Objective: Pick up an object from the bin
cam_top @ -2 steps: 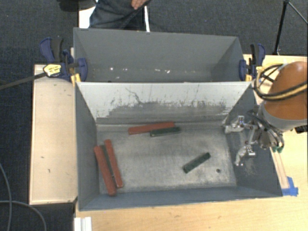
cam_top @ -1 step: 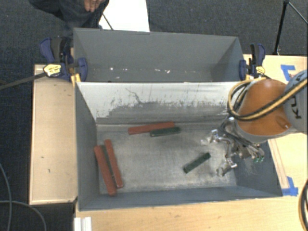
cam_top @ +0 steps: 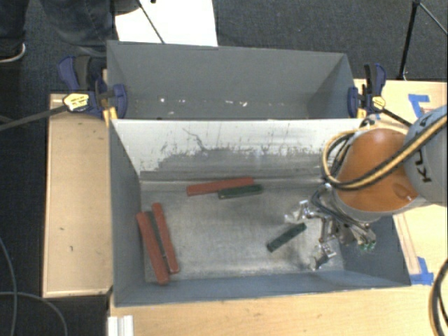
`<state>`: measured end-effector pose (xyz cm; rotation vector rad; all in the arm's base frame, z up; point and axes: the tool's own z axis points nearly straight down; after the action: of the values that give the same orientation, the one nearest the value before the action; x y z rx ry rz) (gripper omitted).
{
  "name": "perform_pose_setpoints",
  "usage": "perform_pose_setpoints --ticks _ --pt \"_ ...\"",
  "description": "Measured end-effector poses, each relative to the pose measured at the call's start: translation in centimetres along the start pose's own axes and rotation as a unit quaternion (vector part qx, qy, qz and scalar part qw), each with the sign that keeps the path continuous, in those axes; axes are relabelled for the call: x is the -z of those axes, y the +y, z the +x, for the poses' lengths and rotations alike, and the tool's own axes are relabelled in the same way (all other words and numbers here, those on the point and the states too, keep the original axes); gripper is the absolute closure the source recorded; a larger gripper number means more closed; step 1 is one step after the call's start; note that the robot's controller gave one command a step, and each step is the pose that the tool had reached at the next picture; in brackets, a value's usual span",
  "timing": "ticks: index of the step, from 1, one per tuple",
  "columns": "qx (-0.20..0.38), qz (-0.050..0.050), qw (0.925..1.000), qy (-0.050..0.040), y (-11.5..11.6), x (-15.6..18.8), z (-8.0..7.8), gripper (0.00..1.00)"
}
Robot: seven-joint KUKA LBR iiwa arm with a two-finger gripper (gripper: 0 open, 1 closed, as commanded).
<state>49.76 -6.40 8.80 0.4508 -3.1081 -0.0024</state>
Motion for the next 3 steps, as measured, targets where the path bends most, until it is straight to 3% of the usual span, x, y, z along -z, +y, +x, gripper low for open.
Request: perform_pose_setpoints --ticks 1,2,3 --pt "-0.037 0.001 0.9993 -0.0018 3.3 0.7 -1.7 0.00" --pt "0.040 0.001 0.9992 -0.0035 3.5 -0.8 -2.9 0.00" --pt "0.036 0.003 0.9993 -0.0066 4.0 -1.3 -4.7 1.00"
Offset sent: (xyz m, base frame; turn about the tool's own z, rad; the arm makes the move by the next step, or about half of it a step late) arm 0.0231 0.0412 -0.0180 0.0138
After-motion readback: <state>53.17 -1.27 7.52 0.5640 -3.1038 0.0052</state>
